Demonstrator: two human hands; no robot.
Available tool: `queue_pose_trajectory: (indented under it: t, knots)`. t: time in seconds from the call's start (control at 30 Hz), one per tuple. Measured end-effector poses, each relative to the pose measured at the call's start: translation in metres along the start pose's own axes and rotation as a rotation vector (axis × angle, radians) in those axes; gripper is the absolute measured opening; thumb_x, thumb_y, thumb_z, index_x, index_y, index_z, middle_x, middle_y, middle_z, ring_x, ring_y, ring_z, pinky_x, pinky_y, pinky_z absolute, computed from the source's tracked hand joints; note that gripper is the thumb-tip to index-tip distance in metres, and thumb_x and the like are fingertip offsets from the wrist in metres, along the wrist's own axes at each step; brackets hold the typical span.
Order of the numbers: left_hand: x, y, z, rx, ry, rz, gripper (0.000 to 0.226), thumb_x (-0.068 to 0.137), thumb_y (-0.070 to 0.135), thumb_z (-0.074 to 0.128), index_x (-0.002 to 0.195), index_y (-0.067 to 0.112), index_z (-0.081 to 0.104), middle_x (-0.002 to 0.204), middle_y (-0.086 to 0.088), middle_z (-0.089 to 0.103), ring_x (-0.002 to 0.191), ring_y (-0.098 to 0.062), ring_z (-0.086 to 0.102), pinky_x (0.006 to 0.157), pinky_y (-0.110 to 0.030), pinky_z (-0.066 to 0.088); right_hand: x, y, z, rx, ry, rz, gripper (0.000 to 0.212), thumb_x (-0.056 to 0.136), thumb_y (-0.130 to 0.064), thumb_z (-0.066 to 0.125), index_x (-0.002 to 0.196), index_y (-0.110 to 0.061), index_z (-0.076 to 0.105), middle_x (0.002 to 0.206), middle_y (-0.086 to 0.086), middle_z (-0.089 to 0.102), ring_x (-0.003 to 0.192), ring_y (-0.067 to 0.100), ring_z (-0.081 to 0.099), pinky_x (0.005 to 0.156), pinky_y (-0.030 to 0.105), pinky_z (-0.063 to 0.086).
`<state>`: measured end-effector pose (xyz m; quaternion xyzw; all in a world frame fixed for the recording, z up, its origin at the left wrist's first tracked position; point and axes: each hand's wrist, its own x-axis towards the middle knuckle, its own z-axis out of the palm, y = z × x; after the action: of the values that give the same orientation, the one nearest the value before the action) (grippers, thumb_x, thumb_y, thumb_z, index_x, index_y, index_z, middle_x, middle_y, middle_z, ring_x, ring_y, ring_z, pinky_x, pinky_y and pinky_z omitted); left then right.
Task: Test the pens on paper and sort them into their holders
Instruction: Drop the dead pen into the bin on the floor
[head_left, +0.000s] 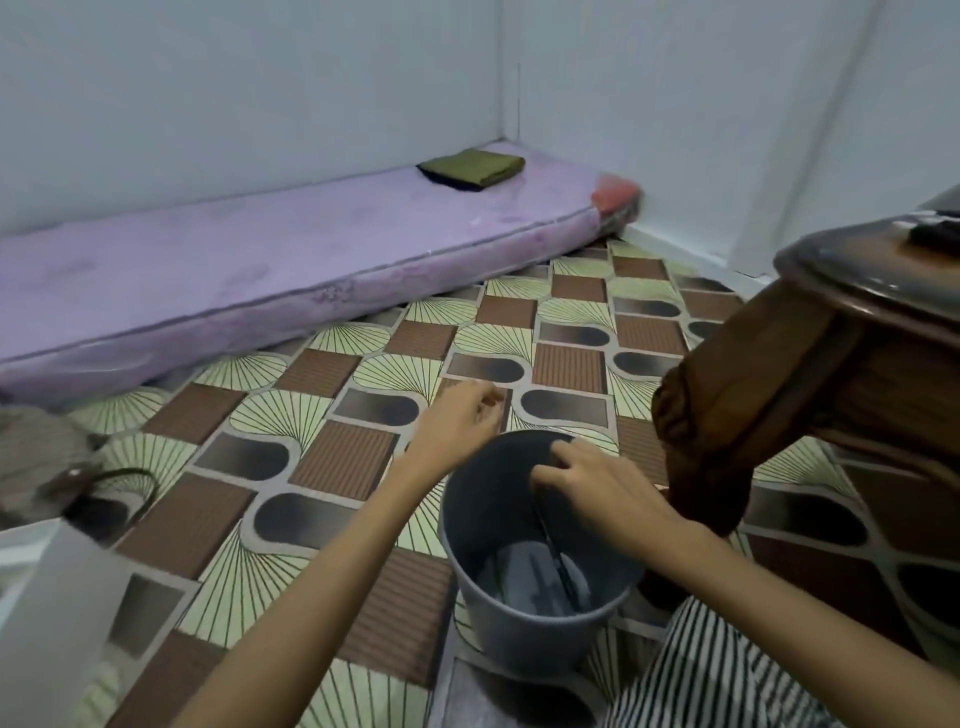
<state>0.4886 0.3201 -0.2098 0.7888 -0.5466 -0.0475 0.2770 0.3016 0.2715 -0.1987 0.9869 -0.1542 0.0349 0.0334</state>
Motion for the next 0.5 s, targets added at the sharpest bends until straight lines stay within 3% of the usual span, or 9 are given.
queue_pose_trajectory:
  t: [0.5]
  knots:
    - [0.015,0.003,0.012,-0.036,-0.052,0.025,0.025,0.091,0.016,0.050,0.111,0.013,0.063,0.112,-0.002,0.064,0.098,-0.018,0.059,0.085,-0.037,0.048,0.011,0.011,-0.010,0.121,-0.002,0.084,0.031,0.095,-0.014,0.040,0.123,-0.024,0.049,0.115,0.001,0.045,0.113,0.020,0.039,0.071,0.030,0.034]
